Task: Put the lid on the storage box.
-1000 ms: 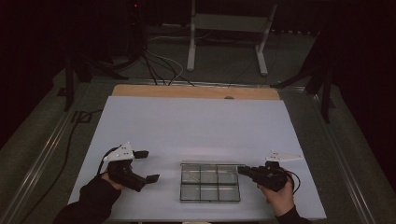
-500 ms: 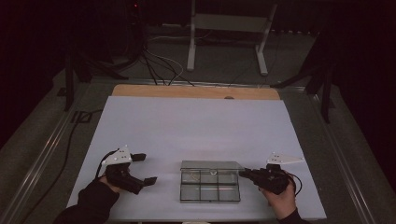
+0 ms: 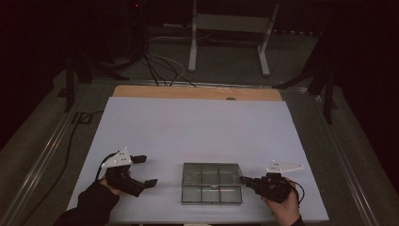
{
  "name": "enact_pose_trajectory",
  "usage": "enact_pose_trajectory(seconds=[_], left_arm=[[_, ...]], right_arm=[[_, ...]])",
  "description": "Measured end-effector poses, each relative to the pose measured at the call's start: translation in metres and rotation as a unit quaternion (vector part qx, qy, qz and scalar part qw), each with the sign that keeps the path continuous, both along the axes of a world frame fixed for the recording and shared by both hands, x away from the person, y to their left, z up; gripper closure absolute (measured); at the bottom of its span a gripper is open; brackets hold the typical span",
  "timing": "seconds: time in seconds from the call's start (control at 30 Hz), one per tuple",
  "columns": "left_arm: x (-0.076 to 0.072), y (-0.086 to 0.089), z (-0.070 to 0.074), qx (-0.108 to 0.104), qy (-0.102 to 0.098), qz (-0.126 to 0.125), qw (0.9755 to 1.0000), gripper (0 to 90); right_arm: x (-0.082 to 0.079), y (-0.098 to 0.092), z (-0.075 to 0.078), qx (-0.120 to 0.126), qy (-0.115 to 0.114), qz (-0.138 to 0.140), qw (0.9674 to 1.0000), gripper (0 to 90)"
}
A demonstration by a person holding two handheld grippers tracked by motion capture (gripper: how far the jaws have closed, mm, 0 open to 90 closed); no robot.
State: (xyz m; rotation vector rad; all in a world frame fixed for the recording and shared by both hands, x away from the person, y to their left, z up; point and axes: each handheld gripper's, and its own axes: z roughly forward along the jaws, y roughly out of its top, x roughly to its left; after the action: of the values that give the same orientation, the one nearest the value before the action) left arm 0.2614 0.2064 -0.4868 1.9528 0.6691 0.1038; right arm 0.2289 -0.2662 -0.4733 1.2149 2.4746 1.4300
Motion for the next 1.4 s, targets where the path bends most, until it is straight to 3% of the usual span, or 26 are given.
enact_pose_trajectory(seconds=[0.27, 0.57, 0.67, 0.83, 1.07, 1.27, 1.3, 1.4], left_arm=[[0.0, -0.001, -0.002, 0.0, -0.001, -0.003, 1.0, 0.5], [0.001, -0.001, -0.003, -0.005, 0.0, -0.004, 1.0, 0.5], [0.0, -0.001, -0.002, -0.009, -0.011, -0.002, 0.9999, 0.5], [0.0, -0.002, -0.004, -0.009, -0.006, -0.008, 0.9999, 0.6], [-0.001, -0.003, -0.003, -0.021, -0.006, -0.023, 0.9995, 0.5], [-0.001, -0.002, -0.002, -0.023, -0.009, -0.02, 0.9995, 0.6], [-0.001, -0.002, -0.002, -0.022, -0.01, -0.02, 0.9995, 0.5], [-0.001, -0.002, -0.003, -0.02, -0.009, -0.021, 0.9995, 0.5]], right_arm=[[-0.006, 0.002, -0.001, -0.027, 0.001, 0.005, 0.9996, 90.0], [-0.013, 0.007, -0.002, -0.076, -0.014, 0.01, 0.9969, 90.0], [-0.015, 0.01, -0.003, -0.098, -0.026, 0.013, 0.9947, 90.0], [-0.019, 0.015, -0.002, -0.14, -0.049, 0.016, 0.9888, 90.0], [-0.019, 0.019, -0.007, -0.172, -0.048, 0.018, 0.9838, 90.0], [-0.018, 0.022, -0.011, -0.221, -0.057, 0.005, 0.9736, 90.0], [-0.018, 0.022, -0.011, -0.225, -0.057, 0.004, 0.9728, 90.0], [-0.016, 0.019, -0.01, -0.217, -0.055, -0.001, 0.9745, 90.0]])
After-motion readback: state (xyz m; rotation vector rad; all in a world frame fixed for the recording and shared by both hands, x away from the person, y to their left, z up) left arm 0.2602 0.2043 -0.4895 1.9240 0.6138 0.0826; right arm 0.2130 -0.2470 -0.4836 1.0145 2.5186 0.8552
